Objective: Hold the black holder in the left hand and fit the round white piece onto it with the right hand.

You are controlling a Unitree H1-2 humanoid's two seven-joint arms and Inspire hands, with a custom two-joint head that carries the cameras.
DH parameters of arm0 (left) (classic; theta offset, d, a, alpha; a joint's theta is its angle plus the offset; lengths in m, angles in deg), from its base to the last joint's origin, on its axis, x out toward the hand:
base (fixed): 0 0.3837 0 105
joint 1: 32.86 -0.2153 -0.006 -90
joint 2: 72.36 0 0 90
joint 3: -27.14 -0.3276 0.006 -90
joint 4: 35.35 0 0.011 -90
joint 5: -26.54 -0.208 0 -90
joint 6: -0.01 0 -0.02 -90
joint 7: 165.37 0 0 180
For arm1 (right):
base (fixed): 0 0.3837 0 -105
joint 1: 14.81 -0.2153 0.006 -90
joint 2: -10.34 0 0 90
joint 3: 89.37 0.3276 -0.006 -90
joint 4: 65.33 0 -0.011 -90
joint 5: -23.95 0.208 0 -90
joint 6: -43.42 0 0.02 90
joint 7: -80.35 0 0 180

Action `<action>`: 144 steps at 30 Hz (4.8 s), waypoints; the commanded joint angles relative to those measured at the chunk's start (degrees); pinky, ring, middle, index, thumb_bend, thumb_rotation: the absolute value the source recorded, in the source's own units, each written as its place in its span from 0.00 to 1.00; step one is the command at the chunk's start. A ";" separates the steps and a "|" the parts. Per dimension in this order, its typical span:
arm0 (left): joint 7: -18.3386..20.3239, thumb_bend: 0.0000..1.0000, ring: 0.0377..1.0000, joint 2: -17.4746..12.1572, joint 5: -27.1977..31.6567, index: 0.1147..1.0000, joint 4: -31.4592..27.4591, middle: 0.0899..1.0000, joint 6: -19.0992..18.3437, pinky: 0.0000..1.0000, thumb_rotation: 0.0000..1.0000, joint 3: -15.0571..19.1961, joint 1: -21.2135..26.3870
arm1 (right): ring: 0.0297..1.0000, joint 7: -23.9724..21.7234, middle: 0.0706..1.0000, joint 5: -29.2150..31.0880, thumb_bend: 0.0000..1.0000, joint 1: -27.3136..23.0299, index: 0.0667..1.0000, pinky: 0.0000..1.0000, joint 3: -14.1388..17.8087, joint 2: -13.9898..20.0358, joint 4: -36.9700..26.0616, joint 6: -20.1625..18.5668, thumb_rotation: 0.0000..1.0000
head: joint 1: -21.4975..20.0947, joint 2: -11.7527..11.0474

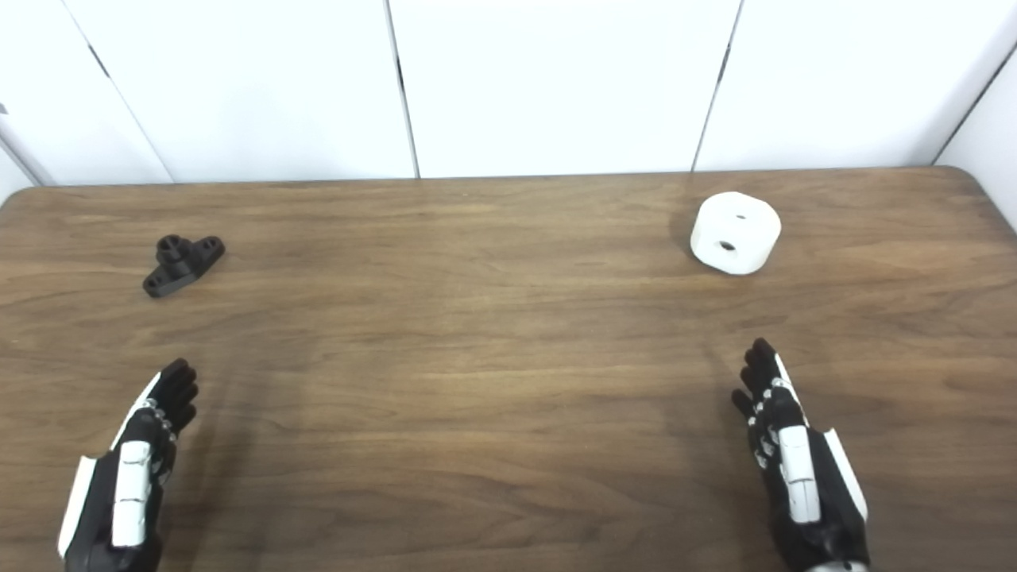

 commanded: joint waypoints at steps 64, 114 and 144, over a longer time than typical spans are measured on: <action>-5.66 0.71 0.89 -0.30 -14.73 0.86 -1.58 0.89 -2.22 0.82 0.23 -1.94 3.67 | 1.00 -2.25 1.00 2.36 0.58 -1.69 1.00 1.00 0.34 2.32 8.42 6.47 1.00 | 12.67 -9.39; -11.63 0.91 0.94 -20.04 -40.51 0.79 18.17 0.88 -19.45 1.00 0.44 1.01 32.90 | 1.00 -1.67 0.98 1.65 0.61 -1.18 0.96 1.00 1.06 2.59 8.39 6.70 1.00 | 12.50 -7.62; -9.26 0.88 0.94 -25.78 -45.95 0.71 34.46 0.86 -27.11 1.00 0.38 -10.28 42.51 | 1.00 -1.64 0.99 2.60 0.57 -0.69 0.97 1.00 0.86 2.53 7.16 5.81 1.00 | 12.03 -6.71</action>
